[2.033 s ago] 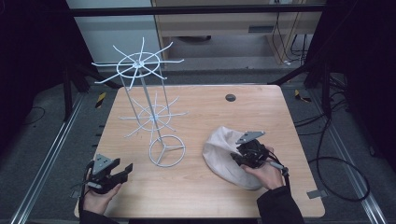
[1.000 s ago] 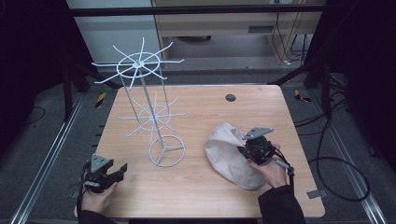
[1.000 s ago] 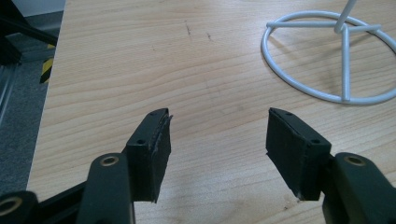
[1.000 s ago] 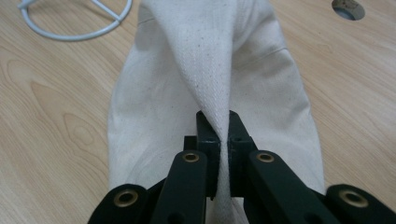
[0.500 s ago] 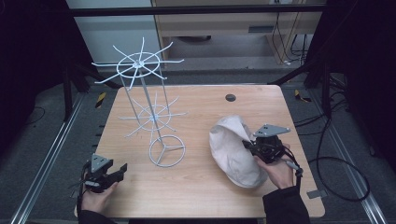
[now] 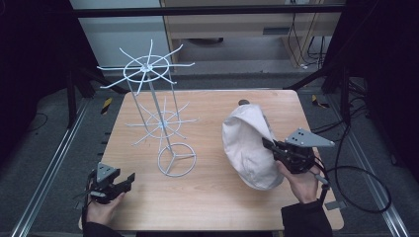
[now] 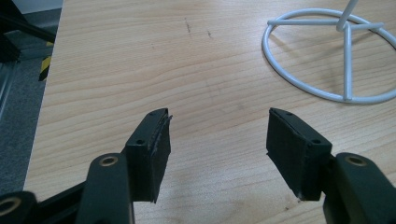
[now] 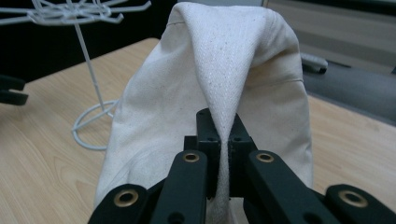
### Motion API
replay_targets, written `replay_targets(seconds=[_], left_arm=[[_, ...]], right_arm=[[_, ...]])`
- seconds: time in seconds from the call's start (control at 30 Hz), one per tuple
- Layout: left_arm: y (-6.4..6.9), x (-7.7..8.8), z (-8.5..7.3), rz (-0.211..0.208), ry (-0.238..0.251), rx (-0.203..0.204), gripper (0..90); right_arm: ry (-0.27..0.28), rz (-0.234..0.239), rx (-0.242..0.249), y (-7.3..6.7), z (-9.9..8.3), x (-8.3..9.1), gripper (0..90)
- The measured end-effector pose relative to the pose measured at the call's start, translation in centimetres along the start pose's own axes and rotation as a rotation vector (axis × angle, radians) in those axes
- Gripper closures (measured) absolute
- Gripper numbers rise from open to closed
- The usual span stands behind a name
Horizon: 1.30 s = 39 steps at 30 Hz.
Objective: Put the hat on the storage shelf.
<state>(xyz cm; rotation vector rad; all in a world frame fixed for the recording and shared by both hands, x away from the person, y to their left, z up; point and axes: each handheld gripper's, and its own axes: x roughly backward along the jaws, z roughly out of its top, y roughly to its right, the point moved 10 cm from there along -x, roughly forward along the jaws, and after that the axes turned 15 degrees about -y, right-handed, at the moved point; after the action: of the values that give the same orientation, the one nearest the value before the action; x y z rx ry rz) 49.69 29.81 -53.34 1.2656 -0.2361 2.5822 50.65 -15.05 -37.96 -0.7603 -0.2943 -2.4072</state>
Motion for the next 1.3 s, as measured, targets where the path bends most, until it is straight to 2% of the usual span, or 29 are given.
replay_targets(seconds=[0.03, 0.07, 0.13, 0.43, 0.47, 0.57, 0.6, 0.77, 1.0, 1.17, 1.3], left_arm=[[0.0, 0.0, 0.0, 0.000, 0.000, 0.000, 39.8], [0.0, 0.0, 0.0, 0.000, 0.000, 0.000, 39.8], [0.0, -0.1, 0.0, 0.002, -0.003, 0.000, 39.8], [0.0, -0.3, 0.2, 0.009, -0.004, -0.001, 39.6], [0.0, -0.5, 0.2, 0.009, -0.007, 0.000, 39.5], [0.0, -0.5, 0.3, 0.009, -0.004, -0.001, 39.4], [-0.1, -0.5, 0.2, 0.010, -0.006, 0.001, 39.4], [-0.1, -0.5, 0.2, 0.008, -0.005, 0.006, 39.2], [0.0, -0.5, 0.2, 0.007, -0.004, 0.002, 39.2], [-0.1, -0.5, 0.2, 0.009, -0.007, 0.005, 39.1], [-0.1, -0.5, 0.2, 0.009, -0.006, 0.005, 39.1]], right_arm=[[0.000, 0.000, 0.000, 0.0, 0.0, 0.0, 88.3], [0.028, 0.000, 0.004, -0.1, 0.5, 0.6, 88.3], [0.047, 0.001, 0.000, -0.4, 0.8, 1.2, 88.3], [0.117, 0.000, 0.023, -0.9, 2.5, 2.8, 88.3], [0.147, 0.003, 0.021, -1.1, 3.2, 3.5, 88.3], [0.176, 0.006, 0.024, -1.3, 3.9, 4.1, 88.4], [0.208, 0.008, 0.025, -1.5, 4.6, 4.7, 88.4], [0.281, 0.024, 0.031, -2.3, 6.5, 6.0, 88.4], [0.333, 0.036, 0.077, -4.1, 9.1, 7.4, 88.4], [0.354, 0.040, 0.091, -4.7, 10.0, 7.7, 88.4], [0.393, 0.045, 0.104, -5.4, 11.0, 8.5, 88.4]])
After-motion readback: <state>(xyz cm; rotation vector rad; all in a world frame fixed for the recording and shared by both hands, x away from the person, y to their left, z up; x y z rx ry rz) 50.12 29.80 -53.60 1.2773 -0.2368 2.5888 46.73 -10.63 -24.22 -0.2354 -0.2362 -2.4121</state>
